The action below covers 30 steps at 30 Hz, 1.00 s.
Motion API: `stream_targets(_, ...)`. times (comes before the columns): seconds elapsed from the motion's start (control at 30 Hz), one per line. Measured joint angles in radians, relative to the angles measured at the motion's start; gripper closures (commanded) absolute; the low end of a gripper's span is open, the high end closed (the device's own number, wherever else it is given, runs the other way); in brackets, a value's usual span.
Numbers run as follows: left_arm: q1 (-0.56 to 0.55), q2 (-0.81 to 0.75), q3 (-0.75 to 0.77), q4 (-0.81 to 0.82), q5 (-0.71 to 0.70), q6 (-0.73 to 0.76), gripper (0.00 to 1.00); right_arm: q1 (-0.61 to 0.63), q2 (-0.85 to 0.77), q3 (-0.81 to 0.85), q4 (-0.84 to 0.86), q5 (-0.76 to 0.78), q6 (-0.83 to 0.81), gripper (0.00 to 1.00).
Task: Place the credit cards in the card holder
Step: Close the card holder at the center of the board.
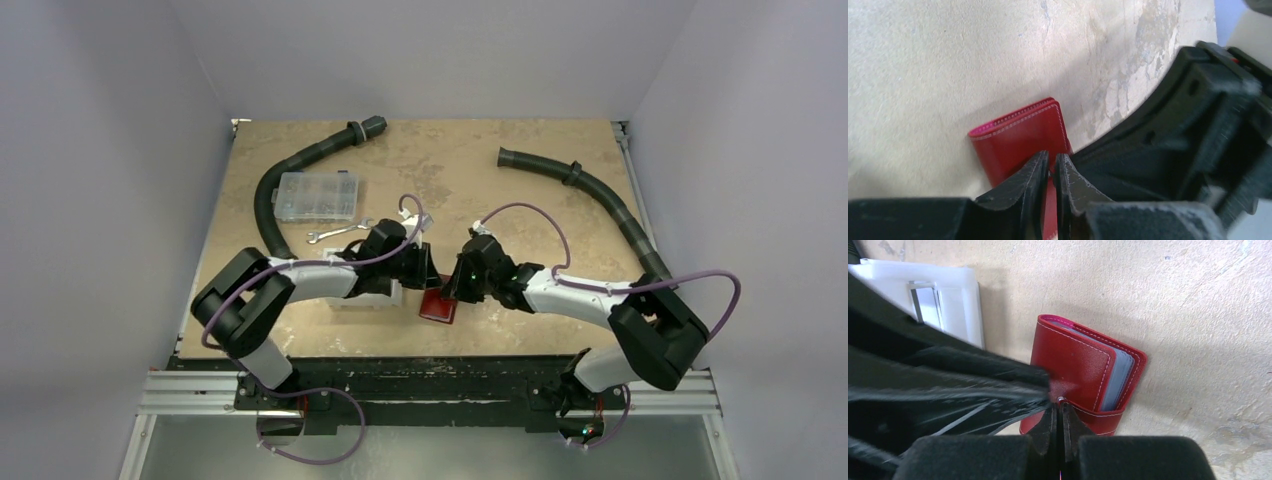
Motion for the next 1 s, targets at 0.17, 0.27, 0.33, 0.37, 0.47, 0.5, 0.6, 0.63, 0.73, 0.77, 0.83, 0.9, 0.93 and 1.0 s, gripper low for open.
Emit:
stream_targets(0.17, 0.019, -0.14, 0.022, -0.155, -0.011, 0.036, 0.75, -0.069, -0.011, -0.045, 0.058, -0.095, 0.013, 1.0)
stream_targets(0.27, 0.022, -0.203, 0.025, -0.197, -0.024, 0.055, 0.74, -0.107, -0.014, -0.058, 0.073, -0.148, 0.008, 1.0)
stream_targets(0.33, 0.024, -0.221, 0.016, -0.204, -0.026, 0.064, 0.77, -0.125, -0.015, -0.061, 0.076, -0.173, 0.001, 1.0)
stream_targets(0.37, 0.025, -0.222, 0.007, -0.203, -0.025, 0.069, 0.78, -0.132, -0.015, -0.064, 0.081, -0.186, -0.004, 1.0)
stream_targets(0.47, 0.025, -0.201, -0.04, -0.199, -0.016, 0.075, 0.81, -0.151, -0.015, -0.076, 0.098, -0.22, -0.01, 1.0)
stream_targets(0.5, 0.024, -0.187, -0.057, -0.196, -0.012, 0.075, 0.82, -0.154, -0.014, -0.076, 0.1, -0.227, -0.013, 1.0)
stream_targets(0.6, 0.017, -0.135, -0.088, -0.189, -0.006, 0.074, 0.84, -0.158, -0.01, -0.076, 0.105, -0.245, -0.02, 1.0)
stream_targets(0.63, 0.014, -0.12, -0.095, -0.18, -0.002, 0.072, 0.85, -0.161, -0.01, -0.076, 0.107, -0.249, -0.02, 1.0)
stream_targets(0.73, 0.007, -0.108, -0.106, -0.142, 0.012, 0.069, 0.86, -0.166, -0.01, -0.082, 0.119, -0.26, -0.02, 1.0)
stream_targets(0.77, 0.003, -0.105, -0.108, -0.132, 0.013, 0.068, 0.86, -0.169, -0.01, -0.085, 0.124, -0.264, -0.019, 1.0)
stream_targets(0.83, -0.002, -0.101, -0.114, -0.112, 0.013, 0.064, 0.86, -0.175, -0.01, -0.09, 0.134, -0.271, -0.014, 1.0)
stream_targets(0.9, -0.003, -0.101, -0.118, -0.102, 0.013, 0.058, 0.86, -0.177, -0.009, -0.094, 0.143, -0.274, -0.006, 1.0)
stream_targets(0.93, -0.003, -0.101, -0.119, -0.1, 0.013, 0.054, 0.86, -0.177, -0.008, -0.096, 0.149, -0.275, 0.0, 1.0)
stream_targets(1.0, -0.004, -0.1, -0.119, -0.099, 0.013, 0.052, 0.86, -0.18, -0.008, -0.104, 0.164, -0.278, 0.016, 1.0)
